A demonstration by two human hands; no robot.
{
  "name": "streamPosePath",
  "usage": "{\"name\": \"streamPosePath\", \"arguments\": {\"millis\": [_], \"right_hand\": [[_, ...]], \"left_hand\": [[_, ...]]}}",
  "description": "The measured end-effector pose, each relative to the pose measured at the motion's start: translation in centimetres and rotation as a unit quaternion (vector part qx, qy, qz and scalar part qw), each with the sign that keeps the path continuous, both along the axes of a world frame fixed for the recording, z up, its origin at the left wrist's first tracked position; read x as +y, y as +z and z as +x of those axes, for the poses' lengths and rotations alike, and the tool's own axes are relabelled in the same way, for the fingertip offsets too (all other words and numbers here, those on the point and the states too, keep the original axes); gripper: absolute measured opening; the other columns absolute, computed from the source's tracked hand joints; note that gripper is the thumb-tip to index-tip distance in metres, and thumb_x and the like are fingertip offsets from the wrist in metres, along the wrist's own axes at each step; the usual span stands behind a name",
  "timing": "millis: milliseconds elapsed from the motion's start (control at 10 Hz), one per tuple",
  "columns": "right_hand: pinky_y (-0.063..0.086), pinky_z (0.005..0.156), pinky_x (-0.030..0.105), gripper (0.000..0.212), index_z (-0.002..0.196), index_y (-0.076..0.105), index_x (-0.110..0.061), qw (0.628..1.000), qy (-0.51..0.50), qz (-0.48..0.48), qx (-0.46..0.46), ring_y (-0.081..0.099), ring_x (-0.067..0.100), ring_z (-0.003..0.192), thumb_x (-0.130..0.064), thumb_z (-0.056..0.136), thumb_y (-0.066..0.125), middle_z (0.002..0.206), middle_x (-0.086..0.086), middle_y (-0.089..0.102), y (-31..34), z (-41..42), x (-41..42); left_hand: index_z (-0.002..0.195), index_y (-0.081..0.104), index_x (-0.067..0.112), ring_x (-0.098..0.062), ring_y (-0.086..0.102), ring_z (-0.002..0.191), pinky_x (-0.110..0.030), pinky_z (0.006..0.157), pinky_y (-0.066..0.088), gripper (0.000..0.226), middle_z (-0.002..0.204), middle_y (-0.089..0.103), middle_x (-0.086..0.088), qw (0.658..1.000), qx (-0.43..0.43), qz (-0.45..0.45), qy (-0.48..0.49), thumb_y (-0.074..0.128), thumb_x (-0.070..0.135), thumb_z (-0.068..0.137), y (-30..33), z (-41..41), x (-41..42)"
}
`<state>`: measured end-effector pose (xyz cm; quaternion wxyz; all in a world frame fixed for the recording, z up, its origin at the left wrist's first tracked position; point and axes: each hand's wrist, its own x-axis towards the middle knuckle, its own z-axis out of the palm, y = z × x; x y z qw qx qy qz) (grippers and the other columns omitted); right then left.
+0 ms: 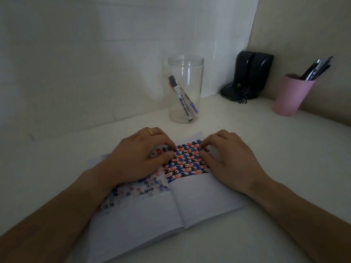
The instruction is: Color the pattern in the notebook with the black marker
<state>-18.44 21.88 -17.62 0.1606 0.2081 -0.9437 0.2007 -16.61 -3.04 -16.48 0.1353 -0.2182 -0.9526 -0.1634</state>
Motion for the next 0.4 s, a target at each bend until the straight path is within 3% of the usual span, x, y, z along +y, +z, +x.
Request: {"name": "streamPosePath", "arguments": {"millis": [100,200,300,400], "right_hand": [[0.044,0.09,0.031,0.026,0.114,0.069,-0.029,1.0,-0.001,0.002,-0.016,0.056,0.017,0.11,-0.041,0.095,0.056,0.118,-0.003,0.064,0.3,0.1,-0.1],[0.048,0.091,0.029,0.02,0.111,0.07,-0.03,0.997,-0.007,-0.06,-0.04,0.06,0.014,0.106,-0.035,0.095,0.06,0.118,-0.003,0.064,1.0,0.2,-0.1],[0.054,0.085,0.021,0.016,0.108,0.072,-0.032,0.983,0.002,-0.177,-0.047,0.066,0.004,0.097,-0.032,0.093,0.066,0.113,-0.01,0.069,3.3,0.9,-0.1],[0.051,0.074,0.012,0.01,0.095,0.075,-0.038,0.944,0.03,-0.328,-0.009,0.07,-0.001,0.085,-0.029,0.091,0.07,0.094,-0.017,0.076,7.5,2.8,0.6]], "left_hand": [[0.115,0.061,0.043,-0.005,0.055,0.11,-0.04,0.091,0.053,0.035,0.119,0.061,0.018,1.0,-0.006,0.001,0.0,0.041,0.06,0.092,0.0,0.0,0.0],[0.114,0.062,0.042,-0.006,0.056,0.11,-0.04,0.091,0.052,0.035,0.119,0.061,0.017,1.0,-0.009,0.003,0.001,0.042,0.059,0.092,0.2,0.1,0.1],[0.114,0.062,0.042,-0.006,0.055,0.11,-0.04,0.091,0.052,0.034,0.119,0.061,0.017,1.0,-0.007,0.008,0.003,0.042,0.058,0.092,0.3,0.3,0.1],[0.114,0.062,0.042,-0.006,0.055,0.11,-0.039,0.091,0.052,0.036,0.12,0.061,0.018,1.0,-0.008,0.007,0.011,0.041,0.059,0.091,0.5,0.4,0.3]]}}
